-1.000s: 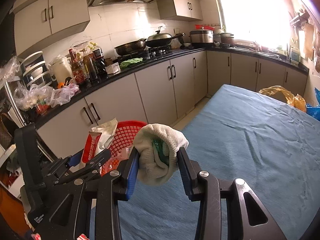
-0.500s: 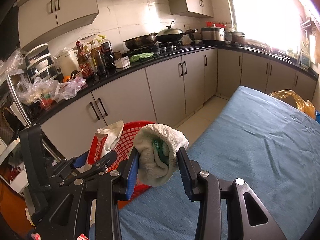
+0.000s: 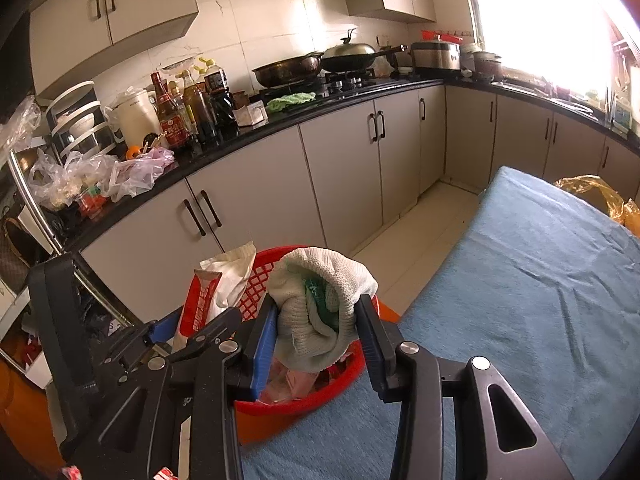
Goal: Collect trash
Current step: 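Carry the snack packet and cloth bundle over the red basket with both tools, then open both tools to drop the packet and cloth into the basket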
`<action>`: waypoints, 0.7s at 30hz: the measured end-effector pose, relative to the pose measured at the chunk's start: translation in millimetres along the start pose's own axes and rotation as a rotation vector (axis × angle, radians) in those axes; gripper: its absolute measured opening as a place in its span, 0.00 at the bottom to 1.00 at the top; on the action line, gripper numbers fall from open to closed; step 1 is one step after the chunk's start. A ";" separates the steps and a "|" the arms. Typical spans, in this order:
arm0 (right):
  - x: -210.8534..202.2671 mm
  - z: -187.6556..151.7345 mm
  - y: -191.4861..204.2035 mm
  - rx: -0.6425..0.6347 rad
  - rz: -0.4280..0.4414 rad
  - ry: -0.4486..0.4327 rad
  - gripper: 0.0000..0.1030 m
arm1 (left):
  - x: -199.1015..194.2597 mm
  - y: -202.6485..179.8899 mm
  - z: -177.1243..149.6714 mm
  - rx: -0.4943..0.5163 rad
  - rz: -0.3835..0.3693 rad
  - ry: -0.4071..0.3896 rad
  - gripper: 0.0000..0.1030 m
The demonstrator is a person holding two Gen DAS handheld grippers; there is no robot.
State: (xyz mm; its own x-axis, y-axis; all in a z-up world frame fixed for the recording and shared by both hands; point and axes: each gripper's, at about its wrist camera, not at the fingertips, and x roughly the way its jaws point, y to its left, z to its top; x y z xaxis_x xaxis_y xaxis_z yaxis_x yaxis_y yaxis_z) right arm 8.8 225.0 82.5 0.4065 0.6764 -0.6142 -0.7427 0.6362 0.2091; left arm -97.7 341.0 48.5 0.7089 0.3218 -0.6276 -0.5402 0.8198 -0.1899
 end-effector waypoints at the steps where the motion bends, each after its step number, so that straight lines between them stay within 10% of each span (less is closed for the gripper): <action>1: 2.7 1.6 -0.1 0.004 0.002 0.004 0.42 | 1.5 0.0 0.9 0.003 0.004 0.003 0.49; 10: 28.5 11.3 -0.1 0.024 0.007 0.048 0.52 | 10.4 1.3 2.8 0.012 0.012 0.023 0.51; 21: -1.3 7.4 -13.2 0.055 -0.042 -0.026 0.78 | -14.3 2.6 -5.8 -0.003 0.066 -0.060 0.84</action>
State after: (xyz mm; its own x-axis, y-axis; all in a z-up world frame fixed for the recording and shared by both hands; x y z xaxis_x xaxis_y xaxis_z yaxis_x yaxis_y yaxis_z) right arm 22.1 218.5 86.2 0.4511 0.6579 -0.6031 -0.6945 0.6832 0.2257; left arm -111.9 335.8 52.6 0.6978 0.4029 -0.5923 -0.5878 0.7946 -0.1520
